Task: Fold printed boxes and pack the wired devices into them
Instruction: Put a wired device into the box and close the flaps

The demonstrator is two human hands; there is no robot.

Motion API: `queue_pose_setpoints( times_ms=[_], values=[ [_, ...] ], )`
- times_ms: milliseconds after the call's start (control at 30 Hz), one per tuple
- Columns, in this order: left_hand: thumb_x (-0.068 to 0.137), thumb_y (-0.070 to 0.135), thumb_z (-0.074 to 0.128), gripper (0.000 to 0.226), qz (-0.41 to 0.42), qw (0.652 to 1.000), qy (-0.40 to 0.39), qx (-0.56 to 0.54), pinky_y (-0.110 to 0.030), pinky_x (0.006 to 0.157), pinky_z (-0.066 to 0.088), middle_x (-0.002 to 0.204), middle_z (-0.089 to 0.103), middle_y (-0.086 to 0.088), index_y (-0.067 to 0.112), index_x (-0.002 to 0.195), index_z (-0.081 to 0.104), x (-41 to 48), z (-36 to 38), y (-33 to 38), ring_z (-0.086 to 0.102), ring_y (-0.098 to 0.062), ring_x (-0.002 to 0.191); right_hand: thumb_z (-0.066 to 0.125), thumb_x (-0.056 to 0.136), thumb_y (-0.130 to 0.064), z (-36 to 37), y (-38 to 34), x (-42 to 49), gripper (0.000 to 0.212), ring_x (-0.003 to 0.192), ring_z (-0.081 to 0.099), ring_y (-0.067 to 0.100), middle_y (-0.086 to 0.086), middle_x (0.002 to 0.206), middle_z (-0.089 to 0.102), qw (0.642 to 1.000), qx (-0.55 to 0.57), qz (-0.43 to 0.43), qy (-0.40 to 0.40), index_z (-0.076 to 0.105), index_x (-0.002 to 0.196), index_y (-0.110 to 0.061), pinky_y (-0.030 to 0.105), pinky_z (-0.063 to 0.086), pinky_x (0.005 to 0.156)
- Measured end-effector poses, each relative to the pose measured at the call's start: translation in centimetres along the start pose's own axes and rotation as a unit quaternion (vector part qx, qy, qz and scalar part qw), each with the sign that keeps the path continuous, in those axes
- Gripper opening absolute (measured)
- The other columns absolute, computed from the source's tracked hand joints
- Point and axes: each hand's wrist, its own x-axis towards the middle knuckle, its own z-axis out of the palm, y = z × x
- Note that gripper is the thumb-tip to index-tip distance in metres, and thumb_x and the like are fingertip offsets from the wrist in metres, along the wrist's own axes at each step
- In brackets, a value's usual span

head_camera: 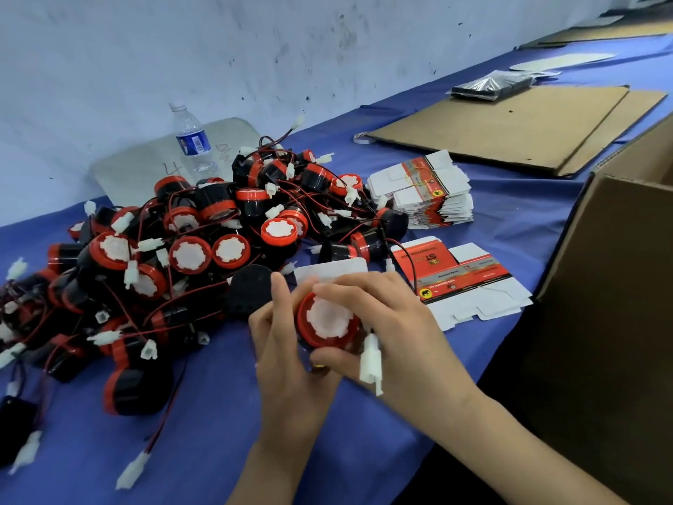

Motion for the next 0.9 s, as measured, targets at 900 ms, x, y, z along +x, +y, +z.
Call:
queue_pose_setpoints(
  times_ms=[900],
  values=[
    [0.072,0.013,0.077,0.124,-0.167,0.962,-0.201,-0.074,-0.004,0.059,0.041,0.087,0.059,0.022,0.073,0.131,-0.014,-0.5,1.0,-3.1,0.058,0.008,0.077,0.067,0.087,-0.030,1.4,2.3,1.4,0.019,0.099,0.049,0.021,0.003,0.102,0.056,0.970,-0.163,-0.029,-0.179,0.068,0.092,-0.011,0.032,0.039,0.090]
  ],
)
